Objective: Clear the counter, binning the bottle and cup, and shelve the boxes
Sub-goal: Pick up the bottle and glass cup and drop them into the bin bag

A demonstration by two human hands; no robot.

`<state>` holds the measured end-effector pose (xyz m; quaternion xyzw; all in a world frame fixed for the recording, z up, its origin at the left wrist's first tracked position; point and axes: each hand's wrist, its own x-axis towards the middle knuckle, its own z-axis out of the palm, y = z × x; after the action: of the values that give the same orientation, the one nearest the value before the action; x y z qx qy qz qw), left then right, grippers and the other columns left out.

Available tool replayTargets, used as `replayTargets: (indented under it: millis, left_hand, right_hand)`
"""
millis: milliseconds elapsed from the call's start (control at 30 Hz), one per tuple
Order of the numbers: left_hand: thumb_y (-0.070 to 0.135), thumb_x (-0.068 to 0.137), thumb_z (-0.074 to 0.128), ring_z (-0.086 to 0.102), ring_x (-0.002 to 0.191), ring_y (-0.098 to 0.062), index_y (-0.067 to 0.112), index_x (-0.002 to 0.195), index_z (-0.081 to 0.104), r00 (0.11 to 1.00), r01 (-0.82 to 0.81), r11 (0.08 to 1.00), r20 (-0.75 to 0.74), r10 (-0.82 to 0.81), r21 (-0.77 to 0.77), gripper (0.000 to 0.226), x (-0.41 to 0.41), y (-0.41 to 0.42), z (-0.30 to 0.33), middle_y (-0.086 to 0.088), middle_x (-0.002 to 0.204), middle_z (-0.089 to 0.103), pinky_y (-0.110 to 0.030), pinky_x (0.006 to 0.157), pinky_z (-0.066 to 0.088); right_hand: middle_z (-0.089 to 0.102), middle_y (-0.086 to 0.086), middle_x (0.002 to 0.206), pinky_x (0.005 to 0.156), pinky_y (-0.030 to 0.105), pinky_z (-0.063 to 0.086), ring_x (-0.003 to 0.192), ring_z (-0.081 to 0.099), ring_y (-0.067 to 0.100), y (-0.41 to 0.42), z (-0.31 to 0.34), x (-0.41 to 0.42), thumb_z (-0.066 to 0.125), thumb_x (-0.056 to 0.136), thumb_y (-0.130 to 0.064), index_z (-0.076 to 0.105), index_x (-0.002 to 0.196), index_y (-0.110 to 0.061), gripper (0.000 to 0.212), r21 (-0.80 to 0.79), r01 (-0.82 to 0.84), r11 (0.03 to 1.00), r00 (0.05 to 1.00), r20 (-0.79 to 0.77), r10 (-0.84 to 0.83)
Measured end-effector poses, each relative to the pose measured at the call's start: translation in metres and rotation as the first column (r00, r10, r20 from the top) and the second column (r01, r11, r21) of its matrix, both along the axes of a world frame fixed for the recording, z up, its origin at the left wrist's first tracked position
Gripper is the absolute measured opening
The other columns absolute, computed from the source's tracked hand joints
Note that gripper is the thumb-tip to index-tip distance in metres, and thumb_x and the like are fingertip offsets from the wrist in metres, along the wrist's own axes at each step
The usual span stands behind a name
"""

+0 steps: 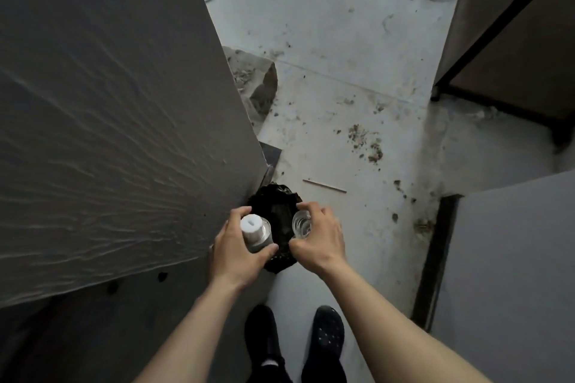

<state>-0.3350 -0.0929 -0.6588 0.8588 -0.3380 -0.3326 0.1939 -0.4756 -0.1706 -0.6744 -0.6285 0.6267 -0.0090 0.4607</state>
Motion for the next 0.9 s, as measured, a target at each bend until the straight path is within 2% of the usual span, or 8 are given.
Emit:
replayTargets:
  millis: [167,233,367,467,600,700,900]
  left_hand:
    - [0.034,0.058,0.094,0.070,0.107,-0.026,0.032,0.129,0.052,0.998,-0.064,0.995,-0.010,0.064,0.074,0.083,0.004,-0.003,-0.057,-0.001,0.117,0.072,-0.042,0.093,0.055]
    - [0.034,0.063,0.092,0.068,0.111,-0.028,0.031,0.135,0.048,0.997,-0.070,0.991,-0.026,0.073,0.111,0.085,0.008,-0.009,-0.077,-0.004,0.122,0.070,-0.042,0.095,0.054]
    - [0.037,0.078,0.084,0.058,0.131,-0.029,0.026,0.153,0.032,0.992,-0.072,0.982,-0.086,0.088,0.174,0.092,0.015,-0.018,-0.107,-0.007,0.144,0.059,-0.042,0.106,0.047]
    - [0.035,0.082,0.080,0.052,0.136,-0.027,0.024,0.154,0.031,0.994,-0.059,0.979,-0.075,0.075,0.195,0.088,0.018,-0.016,-0.114,-0.007,0.149,0.053,-0.039,0.109,0.043]
    - [0.038,0.085,0.076,0.057,0.131,-0.027,0.027,0.151,0.037,0.999,-0.038,0.973,-0.027,0.046,0.226,0.078,0.016,-0.009,-0.102,-0.006,0.146,0.055,-0.040,0.105,0.047]
    - [0.040,0.086,0.074,0.056,0.132,-0.027,0.028,0.149,0.039,0.998,-0.037,0.973,-0.032,0.045,0.230,0.072,0.011,-0.008,-0.078,-0.005,0.147,0.054,-0.042,0.106,0.047]
    - [0.046,0.088,0.068,0.050,0.138,-0.028,0.026,0.153,0.037,0.999,0.048,0.978,-0.013,-0.047,0.202,0.074,0.001,-0.028,-0.004,-0.005,0.152,0.049,-0.041,0.109,0.043]
  right_hand:
    - [0.050,0.002,0.123,0.097,0.034,0.044,0.117,0.048,0.026,0.000,-0.057,0.020,0.066,0.065,-0.018,0.052,0.126,-0.032,0.064,0.101,0.127,0.987,0.991,0.023,-0.130]
    - [0.048,0.002,0.127,0.101,0.034,0.041,0.123,0.045,0.026,-0.001,-0.078,0.029,0.068,0.067,-0.020,0.049,0.133,-0.031,0.069,0.153,0.145,0.978,0.987,0.047,-0.153]
    - [0.032,0.004,0.152,0.117,0.039,0.028,0.143,0.026,0.026,-0.003,-0.114,0.036,0.065,0.076,-0.033,0.025,0.156,-0.032,0.090,0.339,0.205,0.918,0.956,0.132,-0.262]
    - [0.026,0.002,0.162,0.118,0.045,0.032,0.146,0.031,0.023,-0.001,-0.127,0.029,0.062,0.075,-0.041,0.018,0.158,-0.032,0.095,0.438,0.223,0.871,0.929,0.174,-0.326]
    - [0.041,0.002,0.155,0.114,0.043,0.038,0.141,0.041,0.023,0.006,-0.119,0.006,0.058,0.082,-0.035,0.028,0.155,-0.030,0.079,0.397,0.185,0.899,0.960,0.122,-0.251]
    - [0.045,0.006,0.152,0.112,0.043,0.040,0.139,0.044,0.025,0.007,-0.096,-0.013,0.061,0.084,-0.031,0.033,0.153,-0.027,0.075,0.357,0.148,0.922,0.980,0.072,-0.186]
    - [0.043,0.002,0.150,0.109,0.042,0.040,0.135,0.046,0.027,-0.004,-0.018,-0.037,0.054,0.086,-0.043,0.028,0.153,-0.031,0.072,0.189,-0.134,0.973,0.988,-0.053,0.147]
